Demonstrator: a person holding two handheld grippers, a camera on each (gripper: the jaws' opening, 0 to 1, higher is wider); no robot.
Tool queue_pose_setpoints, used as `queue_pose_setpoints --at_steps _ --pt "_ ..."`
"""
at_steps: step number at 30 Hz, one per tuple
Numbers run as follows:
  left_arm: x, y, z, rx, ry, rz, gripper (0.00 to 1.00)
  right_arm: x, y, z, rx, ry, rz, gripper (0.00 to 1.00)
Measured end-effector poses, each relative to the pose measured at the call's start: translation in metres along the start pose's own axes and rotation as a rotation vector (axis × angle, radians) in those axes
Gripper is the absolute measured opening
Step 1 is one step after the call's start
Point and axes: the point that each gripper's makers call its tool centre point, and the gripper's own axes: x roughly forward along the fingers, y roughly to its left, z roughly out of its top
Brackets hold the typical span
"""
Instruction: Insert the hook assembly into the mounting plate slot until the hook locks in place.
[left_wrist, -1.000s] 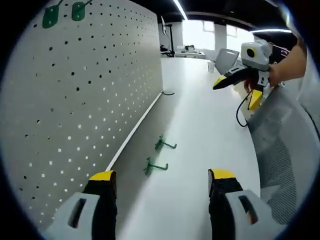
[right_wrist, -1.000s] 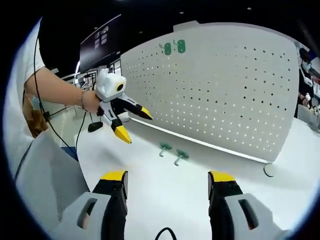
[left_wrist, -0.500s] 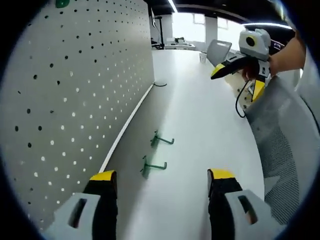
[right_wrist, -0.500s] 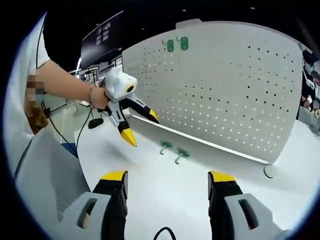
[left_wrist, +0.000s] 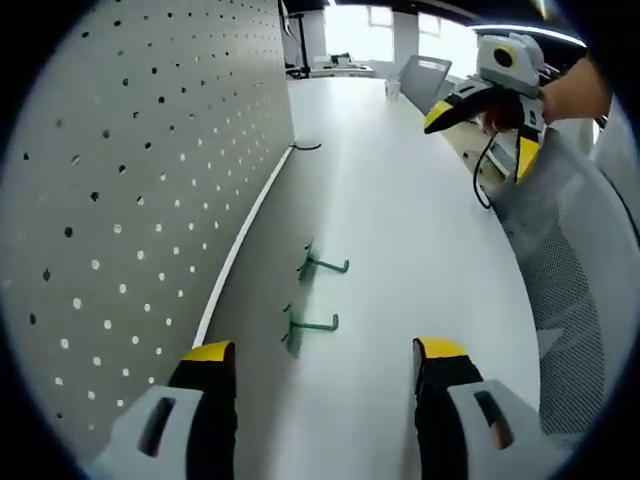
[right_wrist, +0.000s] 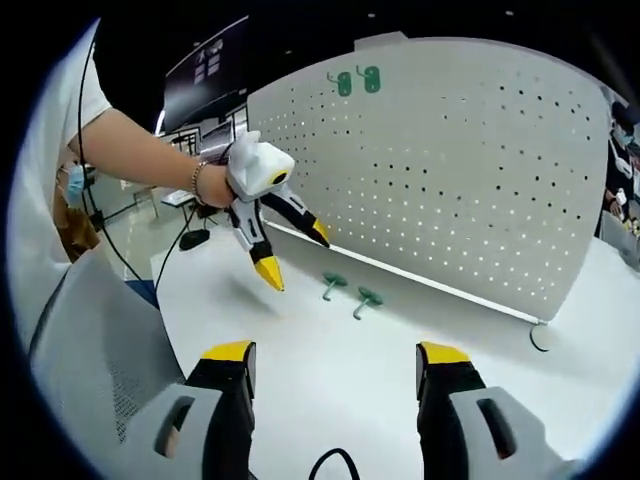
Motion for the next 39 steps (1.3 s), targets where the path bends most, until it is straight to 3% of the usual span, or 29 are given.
queue_pose_setpoints --at_steps 13,39 --pt "0.013 0.011 -0.001 0.039 0.066 -0.040 0.73 -0.003 -0.006 -0.002 0.007 0.007 -0.012 0.62" --pt "0.037 0.011 -0.010 0.074 0.166 -0.113 0.67 -0.005 -0.012 -0.002 0.035 -0.001 -0.017 0.61"
